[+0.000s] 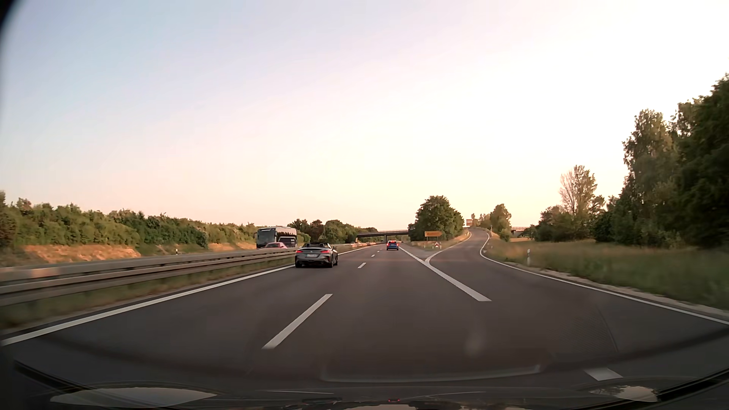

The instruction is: Follow the waypoints while adhering to traffic rules and regulations

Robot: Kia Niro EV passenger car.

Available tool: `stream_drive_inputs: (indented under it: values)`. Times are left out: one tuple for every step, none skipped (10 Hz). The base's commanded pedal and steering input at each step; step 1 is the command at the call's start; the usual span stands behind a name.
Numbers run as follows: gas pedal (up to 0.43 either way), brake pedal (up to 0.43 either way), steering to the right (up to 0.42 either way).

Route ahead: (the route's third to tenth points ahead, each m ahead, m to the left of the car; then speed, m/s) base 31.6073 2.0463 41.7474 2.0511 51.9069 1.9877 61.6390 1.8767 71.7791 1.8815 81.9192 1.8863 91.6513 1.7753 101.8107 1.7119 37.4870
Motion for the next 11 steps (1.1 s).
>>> stream_drive_inputs:
  values:
    - [0.358,0.018,-0.001]
    - [0.358,0.018,-0.001]
    - [0.358,0.018,-0.001]
    - [0.37,0.018,-0.001]
    - [0.37,0.018,-0.001]
    - [0.37,0.018,-0.001]
    - [0.37,0.018,-0.001]
    - [0.37,0.018,-0.001]
    - [0.37,0.018,-0.001]
    - [0.37,0.018,-0.001]
    - [0.37,0.018,-0.001]
